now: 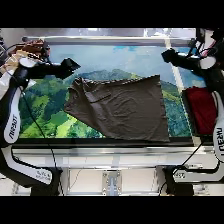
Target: Fold the shirts.
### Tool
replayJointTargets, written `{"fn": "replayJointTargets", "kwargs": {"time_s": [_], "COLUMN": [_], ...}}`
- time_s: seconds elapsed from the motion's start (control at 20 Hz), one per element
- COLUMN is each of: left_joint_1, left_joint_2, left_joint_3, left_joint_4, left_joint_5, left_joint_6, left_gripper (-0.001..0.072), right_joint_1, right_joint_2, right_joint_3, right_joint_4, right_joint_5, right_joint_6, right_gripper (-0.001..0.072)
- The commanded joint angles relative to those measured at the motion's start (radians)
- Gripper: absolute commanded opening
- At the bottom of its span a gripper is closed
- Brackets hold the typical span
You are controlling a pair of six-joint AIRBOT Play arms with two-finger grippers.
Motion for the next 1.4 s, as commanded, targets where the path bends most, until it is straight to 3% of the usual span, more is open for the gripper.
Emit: {"fn": "replayJointTargets", "kwargs": {"time_s": [0.0,0.1,0.2,0.35,0.45,0.65,0.75,0.95,1.35], "left_joint_1": [0.133,0.222,0.286,0.336,0.346,0.346,0.346,0.329,0.188], "left_joint_2": [0.114,0.215,0.289,0.275,0.201,0.077,0.063,0.063,0.039], "left_joint_3": [-0.039,-0.189,-0.387,-0.6,-0.615,-0.589,-0.581,-0.579,-0.577], "left_joint_4": [0.132,0.152,0.132,-0.007,-0.05,-0.114,-0.065,0.188,0.094], "left_joint_5": [-0.187,-0.17,-0.13,-0.116,-0.114,-0.113,-0.113,-0.129,-0.011], "left_joint_6": [0.005,0.006,0.026,0.201,0.277,0.393,0.394,0.294,0.359], "left_gripper": [0.0696,0.0695,0.0696,0.0695,0.0694,0.0693,0.0683,0.0631,0.0616], "right_joint_1": [-0.131,-0.257,-0.379,-0.504,-0.552,-0.576,-0.576,-0.576,-0.576], "right_joint_2": [0.116,0.213,0.308,0.378,0.36,0.319,0.318,0.318,0.318], "right_joint_3": [0.066,0.033,-0.087,-0.326,-0.451,-0.55,-0.55,-0.55,-0.55], "right_joint_4": [-0.342,-0.402,-0.349,-0.223,-0.109,0.05,0.093,0.111,0.144], "right_joint_5": [0.344,0.439,0.446,0.55,0.639,0.636,0.619,0.588,0.599], "right_joint_6": [0.093,0.096,0.095,0.02,-0.075,-0.144,-0.157,-0.158,-0.158], "right_gripper": [0.0371,0.0372,0.0374,0.0372,0.0372,0.0372,0.0372,0.0372,0.0372]}}
